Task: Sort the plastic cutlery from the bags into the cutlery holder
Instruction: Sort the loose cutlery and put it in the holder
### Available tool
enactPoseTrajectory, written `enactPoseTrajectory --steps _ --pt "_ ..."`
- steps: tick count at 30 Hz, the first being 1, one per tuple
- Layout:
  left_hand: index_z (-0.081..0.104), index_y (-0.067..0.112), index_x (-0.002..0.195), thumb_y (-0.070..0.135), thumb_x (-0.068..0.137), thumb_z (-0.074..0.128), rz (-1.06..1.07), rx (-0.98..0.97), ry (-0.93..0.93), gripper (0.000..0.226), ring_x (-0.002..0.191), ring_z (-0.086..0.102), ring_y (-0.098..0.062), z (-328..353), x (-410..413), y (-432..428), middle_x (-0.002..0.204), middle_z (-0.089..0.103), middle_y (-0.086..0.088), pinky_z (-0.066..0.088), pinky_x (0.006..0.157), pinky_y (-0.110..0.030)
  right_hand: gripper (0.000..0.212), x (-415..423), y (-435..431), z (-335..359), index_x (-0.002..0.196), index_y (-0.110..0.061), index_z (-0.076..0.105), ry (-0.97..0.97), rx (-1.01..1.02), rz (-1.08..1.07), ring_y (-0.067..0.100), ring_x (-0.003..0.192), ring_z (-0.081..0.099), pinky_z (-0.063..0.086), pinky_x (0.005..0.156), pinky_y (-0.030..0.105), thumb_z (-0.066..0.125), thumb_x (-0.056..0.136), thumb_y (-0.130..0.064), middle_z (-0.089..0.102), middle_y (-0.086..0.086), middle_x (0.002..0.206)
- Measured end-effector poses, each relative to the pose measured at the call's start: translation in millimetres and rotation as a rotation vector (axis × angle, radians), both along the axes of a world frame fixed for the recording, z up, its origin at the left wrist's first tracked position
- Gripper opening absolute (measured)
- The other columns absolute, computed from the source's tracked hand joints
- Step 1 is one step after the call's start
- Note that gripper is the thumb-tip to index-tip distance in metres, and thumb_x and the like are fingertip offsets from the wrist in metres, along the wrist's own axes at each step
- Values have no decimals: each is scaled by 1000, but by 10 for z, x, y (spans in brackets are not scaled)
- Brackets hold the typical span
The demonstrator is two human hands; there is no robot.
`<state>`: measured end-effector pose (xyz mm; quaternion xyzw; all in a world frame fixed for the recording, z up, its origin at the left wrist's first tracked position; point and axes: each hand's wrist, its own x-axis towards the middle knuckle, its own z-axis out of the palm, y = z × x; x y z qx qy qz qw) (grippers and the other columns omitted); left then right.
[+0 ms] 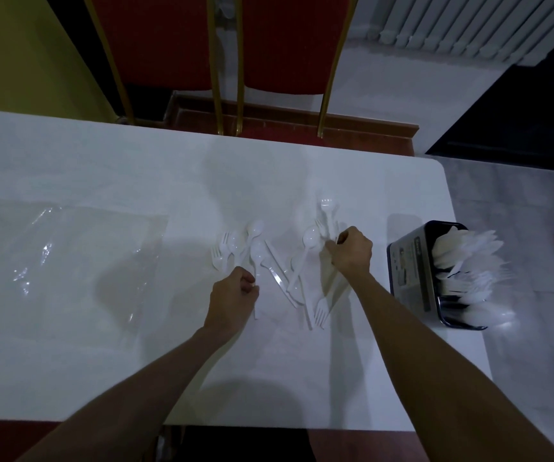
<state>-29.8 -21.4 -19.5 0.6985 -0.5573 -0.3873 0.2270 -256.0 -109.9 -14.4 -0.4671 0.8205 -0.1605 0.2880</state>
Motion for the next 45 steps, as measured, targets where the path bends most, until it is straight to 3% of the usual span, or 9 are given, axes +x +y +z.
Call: enactPoseTrajectory --steps 6,10,14,21,24,26,30,38,45 --pt "61 8 90 10 84 64 51 18 -21 8 69 60 -14 -21 -73 -59 69 59 5 43 68 -21 34 -11 80 -40 106 1 54 34 98 60 33 90 64 48 69 28 70 83 -17 63 17 98" --pt "60 8 91 12 84 64 39 31 -57 9 74 61 -18 -43 -74 -62 73 59 4 43 69 -24 22 -36 51 -69 94 2 58 47 127 84 24 71 54 32 48 21 66 84 -16 59 14 83" --pt "56 12 91 19 85 66 29 -29 -80 13 73 56 -14 -25 -139 -52 80 57 2 39 66 -20 22 -96 7 3 73 -3 57 -22 105 63 23 65 57 43 55 26 65 86 -18 60 12 70" --pt "57 11 84 28 92 55 -383 -88 -150 19 82 55 -18 22 -510 -100 83 55 -1 39 69 -24 20 -223 106 227 84 -8 54 -201 25 32 15 54 64 46 48 17 69 85 -21 64 5 72" --pt "61 10 72 47 87 58 -287 76 -197 40 69 59 -17 75 -738 -109 72 62 -4 43 65 -27 17 -303 214 263 89 -2 63 -130 102 120 25 66 71 59 69 31 71 84 -16 70 12 83" --pt "61 11 67 54 80 62 -206 157 -205 45 66 62 -19 60 -845 -103 69 65 -5 43 59 -26 18 -334 293 255 84 0 62 -91 175 172 24 65 71 58 61 26 73 82 -16 70 15 83" --pt "63 7 68 43 78 68 -134 233 -170 38 68 67 -24 31 -929 -118 71 68 -11 45 57 -27 25 -330 435 186 84 0 64 -94 232 144 17 55 66 52 49 18 79 78 -19 67 13 79" --pt "65 10 74 32 81 66 -87 218 -151 23 63 59 -15 105 -767 -87 67 64 -2 41 59 -22 27 -187 561 96 83 8 68 -196 273 90 28 66 71 61 71 38 80 75 -16 71 18 78" --pt "62 13 74 34 83 68 -8 130 -73 24 65 59 -12 111 -543 -29 65 62 3 43 64 -24 13 -177 420 236 90 -7 65 48 58 519 23 78 64 51 70 30 70 78 -7 69 11 89"
